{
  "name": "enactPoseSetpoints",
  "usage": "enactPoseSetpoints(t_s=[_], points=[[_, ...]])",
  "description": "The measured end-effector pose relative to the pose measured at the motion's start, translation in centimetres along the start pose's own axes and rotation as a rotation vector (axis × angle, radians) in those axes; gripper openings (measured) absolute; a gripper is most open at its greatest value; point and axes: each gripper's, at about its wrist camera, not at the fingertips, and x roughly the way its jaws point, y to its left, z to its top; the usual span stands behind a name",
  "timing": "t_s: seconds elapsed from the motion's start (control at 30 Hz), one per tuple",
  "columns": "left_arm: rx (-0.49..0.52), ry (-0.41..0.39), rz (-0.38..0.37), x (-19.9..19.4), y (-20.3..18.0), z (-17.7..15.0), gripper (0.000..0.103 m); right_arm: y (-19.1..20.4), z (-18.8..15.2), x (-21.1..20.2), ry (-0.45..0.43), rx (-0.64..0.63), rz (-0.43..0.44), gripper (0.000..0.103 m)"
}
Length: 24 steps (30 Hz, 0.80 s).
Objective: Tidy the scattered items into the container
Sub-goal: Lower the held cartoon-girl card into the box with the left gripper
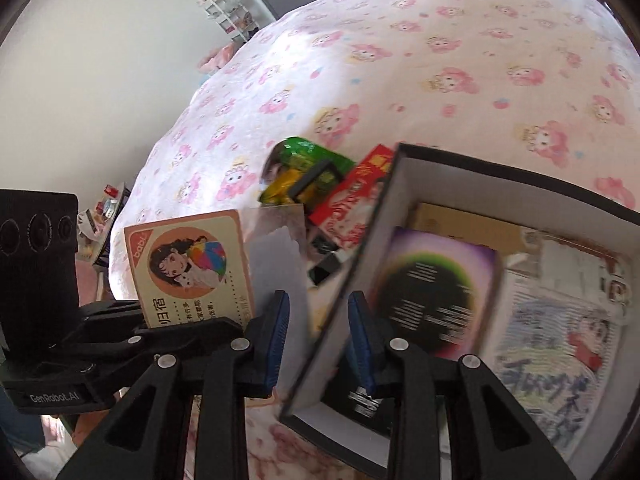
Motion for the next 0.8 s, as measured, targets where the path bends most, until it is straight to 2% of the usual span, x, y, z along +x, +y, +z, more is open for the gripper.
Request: enactPoseSetpoints(t_s=[0.13, 0.2, 0.3, 0.37, 0.5, 0.63, 0.8], points=[[0.061, 0.054, 0.056, 7.0, -3.7, 1.6, 0.003, -5.8, -1.6, -3.8, -0.056, 0.071, -0.072, 0.028], [0.082, 0.108, 0.078, 10.6, -4.6, 1.9, 0.003, -8.4, -2.7, -5.2, -0.077, 0.108, -0.114, 0.028], [0.159, 0.167, 0.163, 14.5, -6.3, 1.3, 0.003, -12.2, -4.4, -6.3, -0.098, 0.183, -0.143, 0.028], [0.183, 0.192, 0.198, 16.4, -6.7, 1.1, 0.003, -14.4, -5.6, -7.0, -0.127, 0.236, -0.132, 0.028], [0.205, 0.171, 0.262, 16.6, -6.9, 1.7, 0.003, -16.6, -7.3, -7.4, -0.152, 0.309, -0.091, 0.028], [0.208, 0.129, 0.281, 15.3, -7.0, 2.6, 0.003, -16.7, -7.8, -7.4, -0.169, 0.310, -0.060, 0.028], [0.192, 0.155, 0.322, 15.8, -6.2, 2.3, 0.003, -17.1, -7.7, -7.0, -0.153, 0.321, -0.054, 0.028]])
